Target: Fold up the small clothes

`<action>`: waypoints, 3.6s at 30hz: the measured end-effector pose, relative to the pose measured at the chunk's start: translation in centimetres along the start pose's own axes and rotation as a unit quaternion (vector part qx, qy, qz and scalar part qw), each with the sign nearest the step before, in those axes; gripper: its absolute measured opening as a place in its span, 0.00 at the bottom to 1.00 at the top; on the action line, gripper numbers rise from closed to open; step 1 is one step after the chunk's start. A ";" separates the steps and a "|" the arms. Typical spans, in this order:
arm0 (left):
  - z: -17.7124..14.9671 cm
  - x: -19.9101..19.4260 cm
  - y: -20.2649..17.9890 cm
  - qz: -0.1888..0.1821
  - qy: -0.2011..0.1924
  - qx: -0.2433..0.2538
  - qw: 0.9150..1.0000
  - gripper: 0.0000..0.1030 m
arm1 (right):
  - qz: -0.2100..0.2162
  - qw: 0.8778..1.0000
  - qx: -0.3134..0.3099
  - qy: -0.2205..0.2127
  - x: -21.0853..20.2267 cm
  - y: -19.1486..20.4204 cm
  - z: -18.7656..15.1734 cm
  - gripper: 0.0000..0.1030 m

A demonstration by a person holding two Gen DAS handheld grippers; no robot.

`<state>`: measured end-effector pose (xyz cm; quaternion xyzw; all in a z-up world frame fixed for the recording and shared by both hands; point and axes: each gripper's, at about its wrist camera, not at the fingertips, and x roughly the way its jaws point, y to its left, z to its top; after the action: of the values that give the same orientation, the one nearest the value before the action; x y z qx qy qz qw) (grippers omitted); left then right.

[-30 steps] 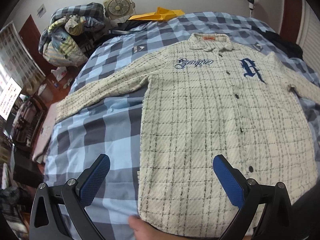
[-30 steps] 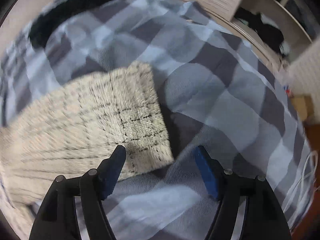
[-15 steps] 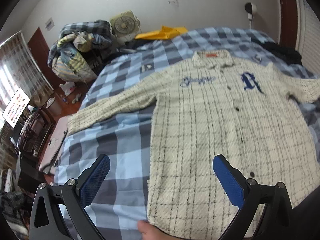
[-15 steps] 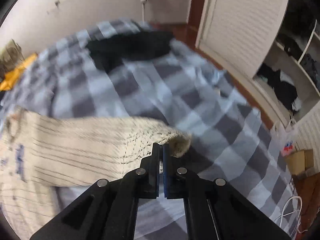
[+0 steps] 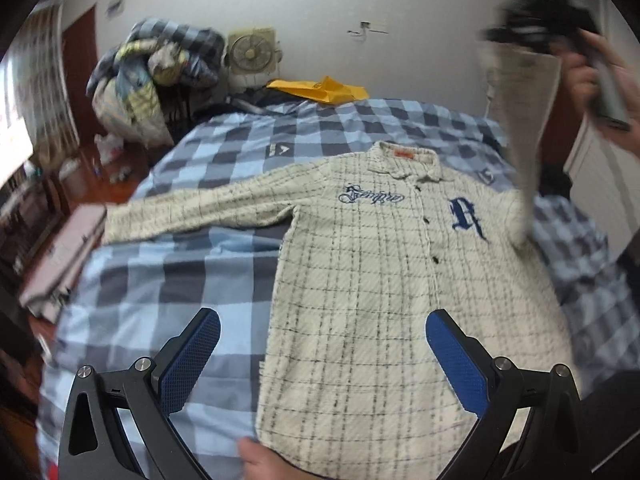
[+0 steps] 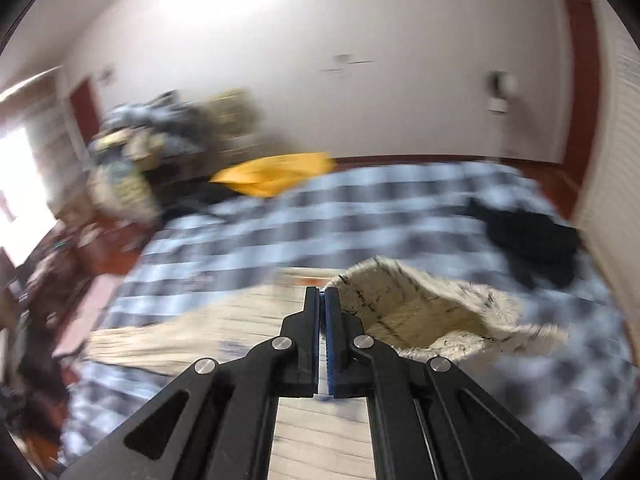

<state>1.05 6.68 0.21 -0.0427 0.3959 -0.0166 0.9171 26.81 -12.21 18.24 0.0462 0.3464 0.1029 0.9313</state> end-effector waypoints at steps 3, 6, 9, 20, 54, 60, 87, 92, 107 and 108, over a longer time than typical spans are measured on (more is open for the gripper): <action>0.0 0.1 1.6 -0.017 0.005 -0.040 0.999 1.00 | 0.100 0.992 0.009 0.073 7.8 5.7 -2.3 0.01; -0.1 0.1 2.6 -0.029 0.007 -0.062 0.998 1.00 | 0.228 0.954 0.092 0.170 14.0 7.5 -6.1 0.27; -0.2 0.1 2.8 -0.031 0.006 -0.068 0.997 1.00 | 0.219 0.954 0.078 0.190 15.4 7.5 -9.7 0.49; -0.2 1.6 1.5 -0.014 0.041 -0.043 0.998 1.00 | -0.010 0.974 0.054 0.221 4.7 -8.8 -20.3 0.50; 4.7 23.8 41.6 0.036 0.138 -0.507 0.850 1.00 | -0.165 0.945 -0.159 0.233 5.6 -8.7 -31.5 0.51; 5.2 26.9 44.0 0.078 0.142 -0.503 0.849 1.00 | -0.171 0.937 -0.165 0.257 6.9 -8.7 -32.2 0.51; 27.9 14.2 4.4 0.101 -0.017 0.009 0.995 0.16 | -0.189 0.968 -0.032 0.163 1.9 -12.7 -27.4 0.51; 28.3 13.6 -12.8 -0.015 -0.006 0.079 0.997 0.16 | -0.201 0.968 0.044 0.144 0.5 -16.4 -26.8 0.51; 15.3 19.9 -32.0 -0.086 0.076 0.211 0.971 0.99 | -0.196 0.926 0.308 0.099 -4.1 -27.2 -28.6 0.51; 15.3 19.5 -31.3 -0.080 0.072 0.209 0.972 0.99 | -0.196 0.925 0.310 0.098 -4.0 -27.3 -28.6 0.51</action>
<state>25.64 -24.72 -0.62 0.1196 0.4445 -0.1750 0.8704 9.49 -39.25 -5.08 0.2534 0.4526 -0.1900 0.8335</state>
